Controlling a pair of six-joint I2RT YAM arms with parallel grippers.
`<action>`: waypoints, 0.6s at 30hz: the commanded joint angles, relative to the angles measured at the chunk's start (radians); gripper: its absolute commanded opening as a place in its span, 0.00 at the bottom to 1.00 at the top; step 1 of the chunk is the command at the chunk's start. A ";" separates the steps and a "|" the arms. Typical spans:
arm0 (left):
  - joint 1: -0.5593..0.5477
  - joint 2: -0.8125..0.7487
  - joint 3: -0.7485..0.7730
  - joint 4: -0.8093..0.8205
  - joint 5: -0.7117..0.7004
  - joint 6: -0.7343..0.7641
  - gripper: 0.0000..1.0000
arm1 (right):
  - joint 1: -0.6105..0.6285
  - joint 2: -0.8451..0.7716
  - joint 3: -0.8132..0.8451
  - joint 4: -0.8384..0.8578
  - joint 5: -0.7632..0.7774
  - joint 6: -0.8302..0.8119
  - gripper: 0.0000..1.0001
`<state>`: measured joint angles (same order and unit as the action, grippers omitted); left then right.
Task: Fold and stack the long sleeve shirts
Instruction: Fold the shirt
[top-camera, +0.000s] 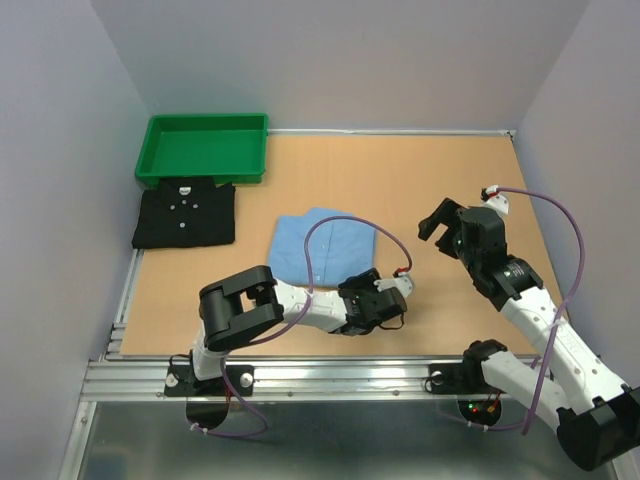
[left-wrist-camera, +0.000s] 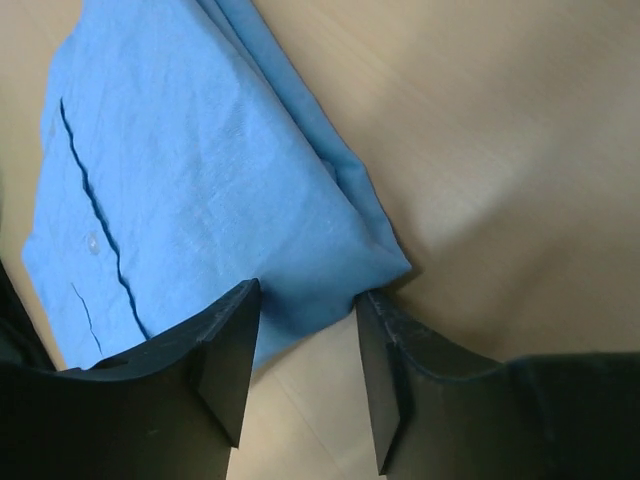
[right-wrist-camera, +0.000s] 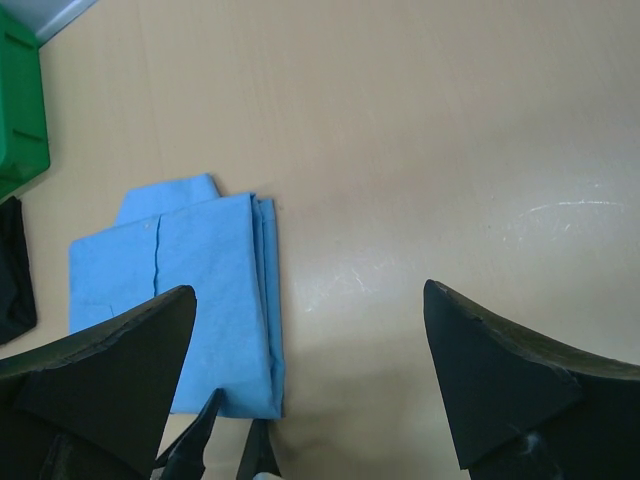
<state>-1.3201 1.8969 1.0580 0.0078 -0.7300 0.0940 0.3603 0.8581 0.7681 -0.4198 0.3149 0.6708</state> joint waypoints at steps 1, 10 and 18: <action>0.044 0.034 0.011 -0.009 0.006 -0.031 0.50 | -0.006 -0.002 0.033 0.004 0.026 0.006 1.00; 0.070 0.030 0.010 0.054 0.038 -0.034 0.06 | -0.009 0.055 0.046 0.007 -0.003 0.009 1.00; 0.079 -0.084 -0.058 0.064 0.087 -0.091 0.00 | -0.124 0.273 0.077 0.021 -0.282 0.118 1.00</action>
<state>-1.2453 1.8938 1.0286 0.0685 -0.6739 0.0502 0.2939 1.0512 0.7734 -0.4183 0.1921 0.7204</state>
